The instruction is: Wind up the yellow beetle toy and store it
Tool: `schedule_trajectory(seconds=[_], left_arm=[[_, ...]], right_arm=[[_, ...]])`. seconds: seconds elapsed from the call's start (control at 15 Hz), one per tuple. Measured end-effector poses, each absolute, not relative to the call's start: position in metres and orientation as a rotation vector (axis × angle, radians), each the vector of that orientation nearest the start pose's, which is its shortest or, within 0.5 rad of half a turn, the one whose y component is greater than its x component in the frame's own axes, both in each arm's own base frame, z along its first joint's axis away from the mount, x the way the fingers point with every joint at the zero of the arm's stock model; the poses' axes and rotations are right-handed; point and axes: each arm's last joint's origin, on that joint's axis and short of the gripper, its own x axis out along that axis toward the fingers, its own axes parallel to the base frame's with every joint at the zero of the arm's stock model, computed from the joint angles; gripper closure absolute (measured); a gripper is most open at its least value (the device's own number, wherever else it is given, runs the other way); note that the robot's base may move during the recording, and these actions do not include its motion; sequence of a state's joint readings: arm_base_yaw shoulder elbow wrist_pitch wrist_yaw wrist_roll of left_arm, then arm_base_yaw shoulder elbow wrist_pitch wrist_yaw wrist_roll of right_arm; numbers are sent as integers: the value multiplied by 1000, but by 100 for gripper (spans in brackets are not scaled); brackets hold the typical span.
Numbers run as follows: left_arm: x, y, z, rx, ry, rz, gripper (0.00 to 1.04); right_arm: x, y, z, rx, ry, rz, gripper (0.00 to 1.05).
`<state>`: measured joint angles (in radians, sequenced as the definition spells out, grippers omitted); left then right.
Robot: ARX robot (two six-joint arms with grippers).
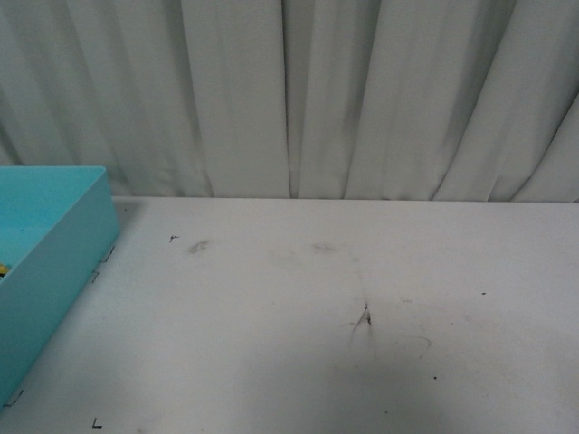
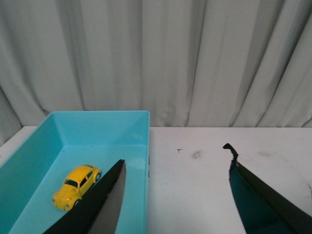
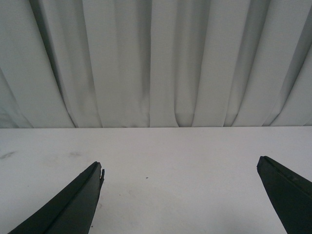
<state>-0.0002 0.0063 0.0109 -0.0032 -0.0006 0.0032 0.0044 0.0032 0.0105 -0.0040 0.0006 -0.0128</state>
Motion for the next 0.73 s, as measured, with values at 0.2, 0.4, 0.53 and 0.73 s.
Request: schedule_trajectory(seconds=[0.2, 0.4, 0.53, 0.73], left_arm=[[97, 0, 166, 3, -1, 0, 27], [97, 0, 166, 3, -1, 0, 9], [97, 0, 166, 4, -1, 0, 7], [97, 0, 166, 4, -1, 0, 7]], right_arm=[[97, 0, 166, -13, -3, 4, 7], [97, 0, 166, -13, -3, 4, 7], [97, 0, 166, -13, -3, 4, 7], [97, 0, 166, -13, -3, 4, 7]])
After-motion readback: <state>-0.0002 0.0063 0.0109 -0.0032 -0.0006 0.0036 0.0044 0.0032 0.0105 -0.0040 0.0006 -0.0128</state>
